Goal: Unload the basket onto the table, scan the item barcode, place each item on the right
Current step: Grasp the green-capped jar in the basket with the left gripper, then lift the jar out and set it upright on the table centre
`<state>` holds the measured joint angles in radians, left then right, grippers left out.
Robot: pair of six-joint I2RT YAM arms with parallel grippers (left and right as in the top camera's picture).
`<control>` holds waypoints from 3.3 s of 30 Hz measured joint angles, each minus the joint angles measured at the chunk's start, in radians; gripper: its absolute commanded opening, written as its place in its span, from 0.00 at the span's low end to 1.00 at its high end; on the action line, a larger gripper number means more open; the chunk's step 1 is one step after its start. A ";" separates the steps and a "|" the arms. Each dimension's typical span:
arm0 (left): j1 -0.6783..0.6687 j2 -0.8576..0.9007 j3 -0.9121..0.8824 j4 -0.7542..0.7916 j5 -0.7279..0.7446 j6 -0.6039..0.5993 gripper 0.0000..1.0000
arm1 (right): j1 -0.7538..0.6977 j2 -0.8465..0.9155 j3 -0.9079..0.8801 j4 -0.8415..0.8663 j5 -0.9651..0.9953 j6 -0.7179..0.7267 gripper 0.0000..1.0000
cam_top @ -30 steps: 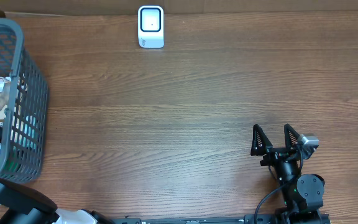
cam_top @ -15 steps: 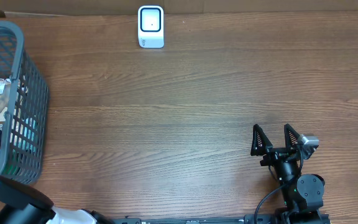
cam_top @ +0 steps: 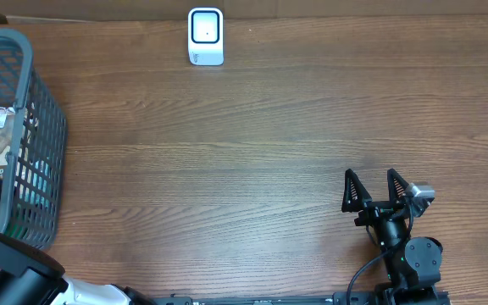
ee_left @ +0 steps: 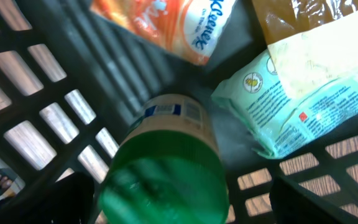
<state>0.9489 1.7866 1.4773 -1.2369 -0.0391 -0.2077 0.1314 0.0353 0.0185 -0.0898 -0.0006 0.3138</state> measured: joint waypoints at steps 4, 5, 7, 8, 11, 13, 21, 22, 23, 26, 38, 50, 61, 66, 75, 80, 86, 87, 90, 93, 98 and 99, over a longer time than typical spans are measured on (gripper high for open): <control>0.000 0.003 -0.048 0.030 -0.003 -0.003 0.92 | 0.000 0.000 0.000 0.000 0.000 0.000 1.00; 0.000 0.005 -0.059 0.037 -0.006 -0.003 0.92 | 0.000 0.000 0.000 0.000 0.000 0.000 1.00; 0.000 0.007 -0.074 0.047 -0.011 -0.003 0.91 | 0.000 0.000 0.000 0.000 0.000 0.000 1.00; 0.000 0.007 -0.079 0.050 -0.011 -0.003 0.90 | 0.000 0.000 0.000 0.000 0.000 0.000 1.00; 0.000 0.010 -0.084 0.050 -0.011 -0.005 0.87 | 0.000 0.000 0.000 0.000 0.000 0.000 1.00; 0.001 0.010 -0.084 0.049 -0.012 -0.008 0.85 | 0.000 0.000 0.000 0.000 0.000 0.000 1.00; 0.002 0.010 -0.085 0.046 -0.019 -0.026 0.78 | 0.000 0.000 0.000 0.000 0.000 0.000 1.00; 0.002 0.010 -0.086 0.045 -0.019 -0.026 0.77 | 0.000 0.000 0.000 0.001 0.000 0.000 1.00; 0.002 0.010 -0.086 0.044 -0.019 -0.026 0.76 | 0.000 0.000 0.000 0.000 0.000 0.000 1.00; 0.002 0.010 -0.086 0.037 -0.020 -0.026 0.73 | 0.000 0.000 0.000 0.000 0.000 0.000 1.00; 0.002 0.010 -0.088 0.037 -0.018 -0.029 0.64 | 0.000 0.000 0.000 0.000 0.000 0.000 1.00; 0.003 0.010 -0.088 0.046 -0.018 -0.029 0.63 | 0.000 0.000 0.000 0.000 0.000 0.000 1.00; 0.003 0.010 -0.088 0.046 -0.017 -0.029 0.57 | 0.000 0.000 0.000 0.000 0.000 0.000 1.00; 0.003 0.010 -0.088 0.045 -0.013 -0.029 0.40 | 0.000 0.000 0.000 0.000 0.000 0.000 1.00; 0.006 0.028 0.045 -0.100 0.035 -0.031 0.33 | 0.000 0.000 0.000 -0.001 0.000 0.000 1.00; 0.006 0.031 0.294 -0.216 0.061 -0.042 0.32 | 0.000 0.000 0.000 0.000 0.000 0.000 1.00; 0.003 0.029 0.624 -0.330 0.134 -0.049 0.32 | 0.000 0.000 0.000 0.000 0.000 0.000 1.00; 0.000 0.029 0.678 -0.348 0.147 -0.050 0.32 | 0.000 0.000 0.000 0.000 0.000 0.000 1.00; -0.032 0.013 0.829 -0.399 0.183 -0.052 0.32 | 0.000 0.000 0.000 0.000 0.000 0.000 1.00; -0.091 -0.024 0.942 -0.428 0.216 -0.052 0.33 | 0.000 0.000 0.000 0.000 0.000 0.000 1.00; -0.280 -0.146 1.025 -0.446 0.245 -0.052 0.32 | 0.000 0.000 0.000 0.000 0.000 0.000 1.00; -0.332 -0.172 1.028 -0.451 0.251 -0.052 0.31 | 0.000 0.000 0.000 0.000 0.000 0.000 1.00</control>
<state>0.6174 1.6150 2.5053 -1.6878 0.2115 -0.2600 0.1314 0.0353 0.0185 -0.0902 -0.0006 0.3138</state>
